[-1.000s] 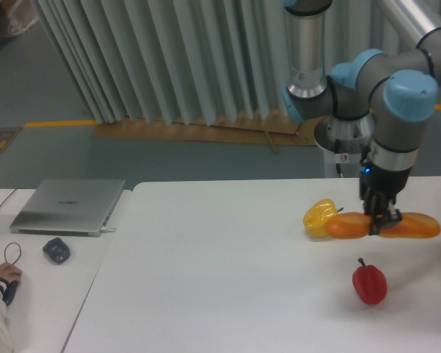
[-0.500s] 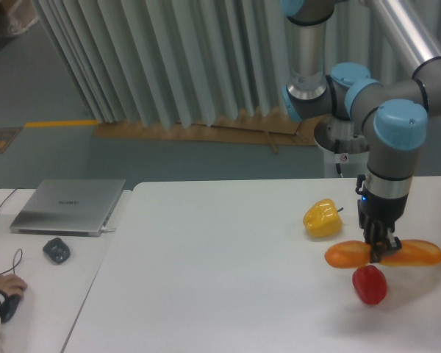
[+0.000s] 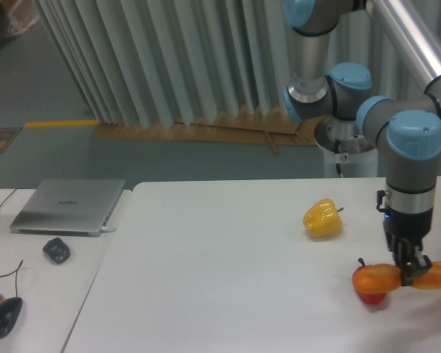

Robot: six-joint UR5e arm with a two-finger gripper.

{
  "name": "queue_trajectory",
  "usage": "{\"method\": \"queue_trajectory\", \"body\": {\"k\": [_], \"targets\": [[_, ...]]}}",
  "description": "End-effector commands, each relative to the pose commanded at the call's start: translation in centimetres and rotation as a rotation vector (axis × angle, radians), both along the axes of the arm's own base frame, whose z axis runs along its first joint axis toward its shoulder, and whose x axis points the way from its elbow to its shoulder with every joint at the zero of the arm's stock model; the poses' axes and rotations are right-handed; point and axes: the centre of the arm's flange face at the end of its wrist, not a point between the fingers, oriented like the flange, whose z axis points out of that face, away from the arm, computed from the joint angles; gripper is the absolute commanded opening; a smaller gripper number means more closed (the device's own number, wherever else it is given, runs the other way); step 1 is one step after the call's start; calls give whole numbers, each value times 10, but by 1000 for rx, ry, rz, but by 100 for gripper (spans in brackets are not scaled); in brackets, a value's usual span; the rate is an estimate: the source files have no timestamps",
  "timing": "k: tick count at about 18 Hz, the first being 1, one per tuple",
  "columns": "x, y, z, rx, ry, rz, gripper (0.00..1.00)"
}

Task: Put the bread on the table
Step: 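Lower the bread loaf onto the table beside the red pepper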

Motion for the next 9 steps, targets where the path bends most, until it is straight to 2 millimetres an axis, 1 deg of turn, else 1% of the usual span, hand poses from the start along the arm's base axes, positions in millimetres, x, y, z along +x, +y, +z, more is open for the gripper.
{"method": "queue_trajectory", "body": {"k": [1, 4, 8, 9], "targets": [[-5, 0, -1, -5, 20, 1, 30], [-6, 1, -10, -15, 12, 8, 30], [-2, 2, -14, -37, 19, 22, 30], [4, 5, -16, -48, 23, 25, 30]]}}
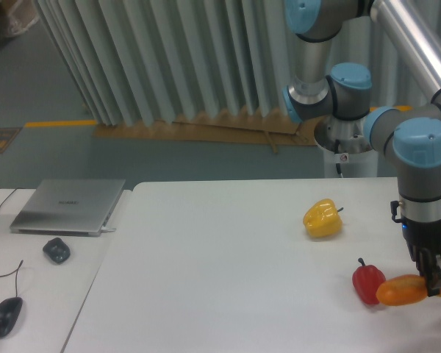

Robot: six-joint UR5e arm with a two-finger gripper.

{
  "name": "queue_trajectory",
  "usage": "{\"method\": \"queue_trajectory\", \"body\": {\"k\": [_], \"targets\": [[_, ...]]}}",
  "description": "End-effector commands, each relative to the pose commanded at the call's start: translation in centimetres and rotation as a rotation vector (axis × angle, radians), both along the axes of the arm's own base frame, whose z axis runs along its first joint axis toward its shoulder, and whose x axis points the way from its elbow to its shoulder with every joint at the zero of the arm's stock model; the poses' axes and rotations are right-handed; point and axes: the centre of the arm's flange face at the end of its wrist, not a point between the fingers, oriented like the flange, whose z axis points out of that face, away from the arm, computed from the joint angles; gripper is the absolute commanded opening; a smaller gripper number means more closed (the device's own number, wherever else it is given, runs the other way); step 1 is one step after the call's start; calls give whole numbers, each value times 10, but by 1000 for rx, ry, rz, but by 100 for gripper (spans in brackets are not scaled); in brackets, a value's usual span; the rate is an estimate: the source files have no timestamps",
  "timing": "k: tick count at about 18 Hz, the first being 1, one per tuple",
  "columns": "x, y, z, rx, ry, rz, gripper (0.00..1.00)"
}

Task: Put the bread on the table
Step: 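Lower the bread loaf onto the table beside the red pepper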

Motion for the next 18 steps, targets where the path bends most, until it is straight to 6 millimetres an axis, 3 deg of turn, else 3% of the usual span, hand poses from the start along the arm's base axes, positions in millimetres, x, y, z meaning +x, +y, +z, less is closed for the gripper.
{"method": "queue_trajectory", "body": {"k": [2, 6, 8, 10, 18], "targets": [[13, 7, 1, 12, -4, 49, 30], [64, 25, -12, 3, -32, 102, 30], [79, 39, -13, 16, -32, 131, 30], [82, 45, -27, -2, -38, 129, 30], [75, 62, -39, -14, -24, 125, 33]]}}
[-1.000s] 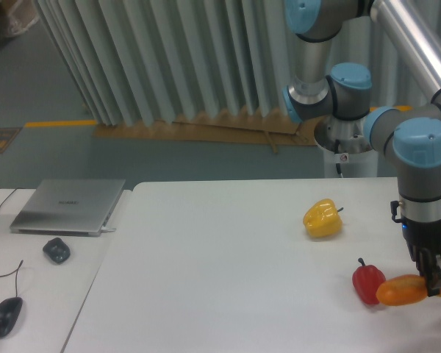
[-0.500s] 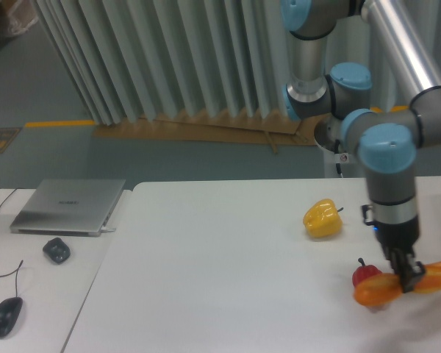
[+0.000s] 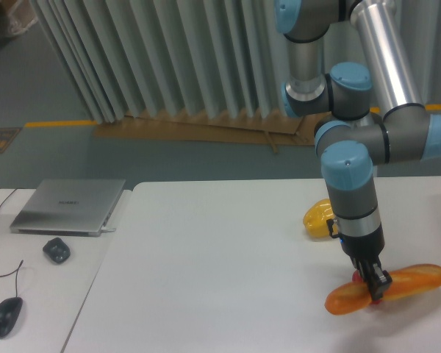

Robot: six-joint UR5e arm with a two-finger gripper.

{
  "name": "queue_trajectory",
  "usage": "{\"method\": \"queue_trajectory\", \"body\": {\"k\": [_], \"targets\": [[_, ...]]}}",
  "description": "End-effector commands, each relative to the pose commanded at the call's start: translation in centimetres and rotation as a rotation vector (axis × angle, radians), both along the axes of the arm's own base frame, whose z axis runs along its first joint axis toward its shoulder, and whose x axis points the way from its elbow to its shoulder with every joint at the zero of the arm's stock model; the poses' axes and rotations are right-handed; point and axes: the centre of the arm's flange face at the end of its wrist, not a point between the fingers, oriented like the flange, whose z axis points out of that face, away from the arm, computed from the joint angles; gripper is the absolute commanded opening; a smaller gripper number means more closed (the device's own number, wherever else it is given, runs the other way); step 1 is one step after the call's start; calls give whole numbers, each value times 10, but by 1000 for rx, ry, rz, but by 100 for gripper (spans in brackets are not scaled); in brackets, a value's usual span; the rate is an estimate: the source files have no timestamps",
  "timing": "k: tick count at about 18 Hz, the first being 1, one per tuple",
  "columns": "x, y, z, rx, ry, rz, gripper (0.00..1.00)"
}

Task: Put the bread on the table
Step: 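Lower the bread loaf onto the table beside the red pepper, then open the gripper and lift it away from the bread loaf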

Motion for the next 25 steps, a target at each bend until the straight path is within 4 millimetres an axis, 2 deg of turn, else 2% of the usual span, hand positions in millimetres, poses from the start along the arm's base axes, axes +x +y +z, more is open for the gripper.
{"method": "queue_trajectory", "body": {"k": [4, 7, 8, 9, 10, 20, 21, 23, 25], "targets": [[1, -1, -2, -5, -4, 0, 36], [2, -2, -3, -7, -6, -1, 46], [2, -2, -2, -7, -5, -7, 58], [3, -2, -2, -8, -5, -12, 86], [3, -2, -2, -7, -4, -12, 100], [4, -5, -7, -17, -11, -9, 100], [8, -7, -13, -24, -20, -8, 100], [11, -16, -11, -29, -24, -6, 100], [7, -21, -7, -27, -25, 3, 100]]}}
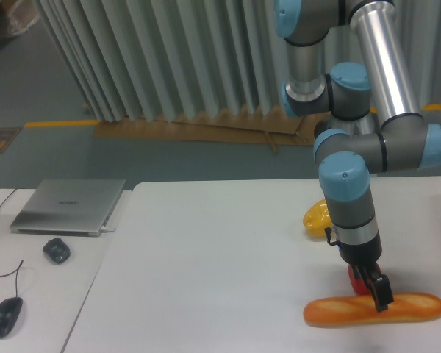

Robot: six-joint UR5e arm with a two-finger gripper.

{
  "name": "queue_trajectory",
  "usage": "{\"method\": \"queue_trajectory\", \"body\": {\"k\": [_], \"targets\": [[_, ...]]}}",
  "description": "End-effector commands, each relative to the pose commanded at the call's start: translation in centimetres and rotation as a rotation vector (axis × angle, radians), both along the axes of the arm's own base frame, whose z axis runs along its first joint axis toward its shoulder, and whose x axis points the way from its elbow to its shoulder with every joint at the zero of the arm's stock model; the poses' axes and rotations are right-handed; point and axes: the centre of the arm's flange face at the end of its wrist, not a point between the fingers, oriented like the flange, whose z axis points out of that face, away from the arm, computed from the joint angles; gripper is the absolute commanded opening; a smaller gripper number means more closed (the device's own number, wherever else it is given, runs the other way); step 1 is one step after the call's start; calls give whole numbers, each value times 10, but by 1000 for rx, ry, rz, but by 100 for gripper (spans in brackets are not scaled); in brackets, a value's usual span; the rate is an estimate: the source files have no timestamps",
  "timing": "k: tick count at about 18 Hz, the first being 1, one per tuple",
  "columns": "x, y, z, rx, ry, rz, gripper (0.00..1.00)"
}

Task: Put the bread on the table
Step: 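Open the gripper and lift it away from the bread loaf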

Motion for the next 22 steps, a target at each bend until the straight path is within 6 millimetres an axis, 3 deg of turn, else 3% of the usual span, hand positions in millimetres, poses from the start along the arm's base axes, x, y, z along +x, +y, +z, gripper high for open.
{"method": "queue_trajectory", "body": {"k": [6, 10, 14, 19, 22], "targets": [[2, -29, 18, -8, -36, 26, 100], [6, -50, 56, -18, -72, 44, 100], [34, -58, 103, -14, -172, 28, 100], [57, -57, 118, 4, -201, -21, 100], [57, -59, 107, -17, -221, -22, 100]]}}
